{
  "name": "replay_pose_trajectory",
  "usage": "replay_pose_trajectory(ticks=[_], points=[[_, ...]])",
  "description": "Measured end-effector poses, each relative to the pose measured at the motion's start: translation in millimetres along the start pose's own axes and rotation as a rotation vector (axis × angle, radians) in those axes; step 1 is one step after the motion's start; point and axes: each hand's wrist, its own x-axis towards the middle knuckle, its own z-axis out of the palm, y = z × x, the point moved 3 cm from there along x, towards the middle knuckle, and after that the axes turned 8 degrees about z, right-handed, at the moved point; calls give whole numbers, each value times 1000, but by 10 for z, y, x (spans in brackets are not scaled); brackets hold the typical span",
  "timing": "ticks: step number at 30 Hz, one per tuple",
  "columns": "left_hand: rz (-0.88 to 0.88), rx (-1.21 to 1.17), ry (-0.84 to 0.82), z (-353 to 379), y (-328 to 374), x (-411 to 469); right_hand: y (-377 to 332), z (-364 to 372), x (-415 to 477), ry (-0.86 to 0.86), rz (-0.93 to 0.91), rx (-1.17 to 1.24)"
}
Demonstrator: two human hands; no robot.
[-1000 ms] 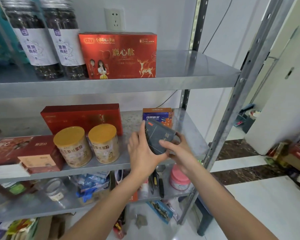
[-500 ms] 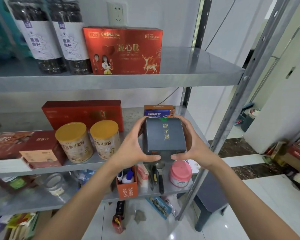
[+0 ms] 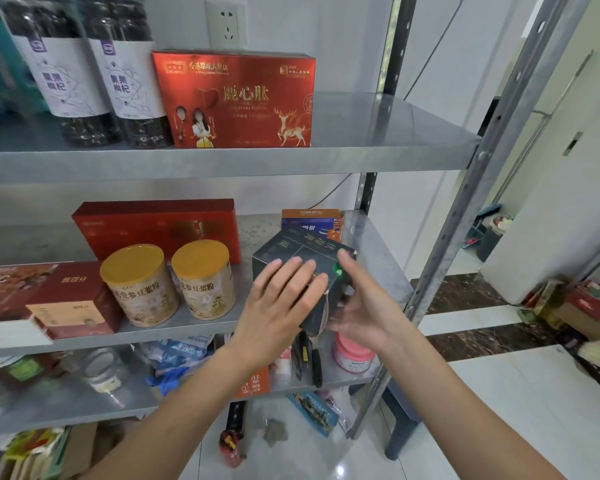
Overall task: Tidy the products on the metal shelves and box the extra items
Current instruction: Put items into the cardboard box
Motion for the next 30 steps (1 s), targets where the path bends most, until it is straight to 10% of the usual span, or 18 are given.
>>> replay_pose_trajectory(ticks=[6,10,13,18,22,27,30], points=[[80,-271,-388,-24,-62,77,-19,-151,34,253,-75,-38],[-630,-909,-461,-25,-346,42,-259,-283,-44,461,-422,-700],[-1096,-1254,-519,59,-561,-36,-379,-289,-120,192,-421,-921],[-870,-1624,-839,104,-343,-45,-526,-54,-193,-247,-379,-1289],[-1064,-1631,-593,139,-304,-69,-600,-23,-173,-241,-336,-1255],[-1424,-1512,-221,230,-170,-150,-577,-105,-139,339,-592,-904],[-1545,-1529,-86,279,-90,-185,-272,-246,20,237,-353,-498]])
